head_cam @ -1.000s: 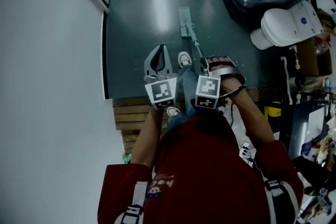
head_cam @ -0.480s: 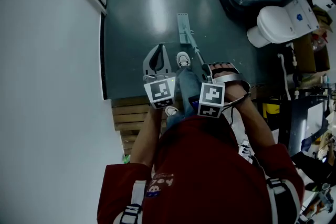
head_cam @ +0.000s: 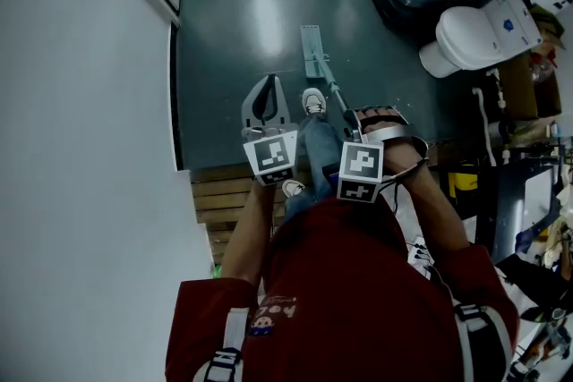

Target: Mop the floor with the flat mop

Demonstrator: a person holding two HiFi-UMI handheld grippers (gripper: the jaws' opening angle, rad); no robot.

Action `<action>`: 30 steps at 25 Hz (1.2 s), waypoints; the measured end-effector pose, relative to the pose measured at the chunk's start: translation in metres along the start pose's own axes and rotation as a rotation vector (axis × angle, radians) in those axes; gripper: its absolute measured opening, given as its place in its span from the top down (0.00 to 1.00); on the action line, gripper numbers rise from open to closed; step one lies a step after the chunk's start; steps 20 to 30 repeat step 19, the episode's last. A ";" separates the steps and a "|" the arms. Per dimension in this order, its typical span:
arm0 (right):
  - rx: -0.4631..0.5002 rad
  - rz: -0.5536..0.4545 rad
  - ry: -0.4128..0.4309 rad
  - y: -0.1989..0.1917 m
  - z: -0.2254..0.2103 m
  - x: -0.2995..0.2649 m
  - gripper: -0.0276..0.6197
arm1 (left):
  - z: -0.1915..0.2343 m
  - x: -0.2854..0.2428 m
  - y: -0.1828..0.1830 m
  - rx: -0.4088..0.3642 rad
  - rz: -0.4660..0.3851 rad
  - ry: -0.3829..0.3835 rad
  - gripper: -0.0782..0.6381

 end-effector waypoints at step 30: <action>0.005 0.001 0.005 0.006 -0.004 -0.013 0.77 | 0.007 -0.013 -0.001 -0.012 -0.001 -0.012 0.87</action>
Point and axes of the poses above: the fingertips, and each gripper's own axes: x backward along the fingers, z to its left, y out of its top, the point moved 10 cm from there along x, backward along the fingers, and after that the axes turned 12 degrees about -y, right-handed, at the moved point
